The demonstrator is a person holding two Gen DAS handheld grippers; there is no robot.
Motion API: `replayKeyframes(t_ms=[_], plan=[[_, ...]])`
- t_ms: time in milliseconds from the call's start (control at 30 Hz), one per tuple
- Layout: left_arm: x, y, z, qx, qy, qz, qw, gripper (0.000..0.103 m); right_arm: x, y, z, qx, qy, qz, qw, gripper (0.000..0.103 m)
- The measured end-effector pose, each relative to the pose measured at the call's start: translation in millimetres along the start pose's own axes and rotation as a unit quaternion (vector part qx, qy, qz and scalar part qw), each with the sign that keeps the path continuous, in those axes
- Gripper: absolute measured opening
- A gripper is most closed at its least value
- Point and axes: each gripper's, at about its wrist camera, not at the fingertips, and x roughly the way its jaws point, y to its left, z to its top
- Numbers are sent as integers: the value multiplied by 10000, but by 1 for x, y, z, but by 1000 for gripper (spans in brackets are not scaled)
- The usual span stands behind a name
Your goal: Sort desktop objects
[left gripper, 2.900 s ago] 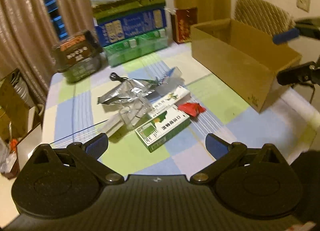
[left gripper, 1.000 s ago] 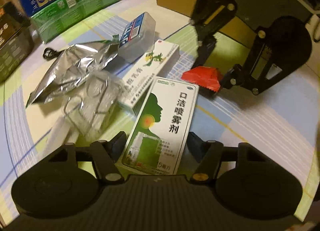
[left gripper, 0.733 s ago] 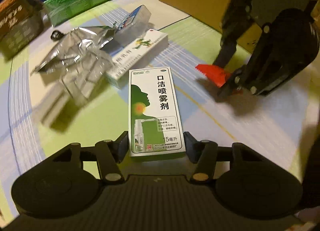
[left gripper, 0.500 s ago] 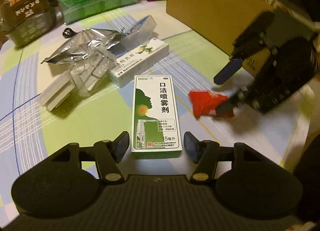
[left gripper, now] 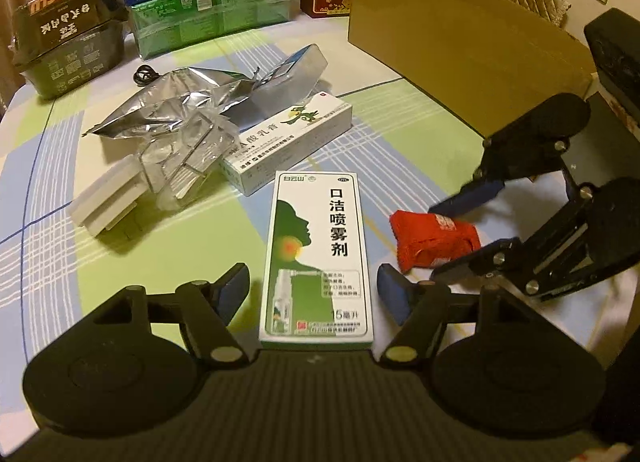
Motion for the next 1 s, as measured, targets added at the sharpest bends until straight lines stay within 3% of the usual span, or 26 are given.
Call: replayKeyframes(t_ms=[300,433,500,1000], plan=[[21,-5,7,-39,100,85,9999,64,-8,-16,2,828,14,-392,9958,29],[24,-6,7,-205,124,213,9995,61,-11,-14,3,911,0,-517,9945,29],[23,-5,7,-294,108,263,9992,52,-12,-14,4,961,-1,-549,9939,29],[-5,-10,11,-688,89,484,9964,50,-51,-2,15,1107,-279,-819,9901,28]])
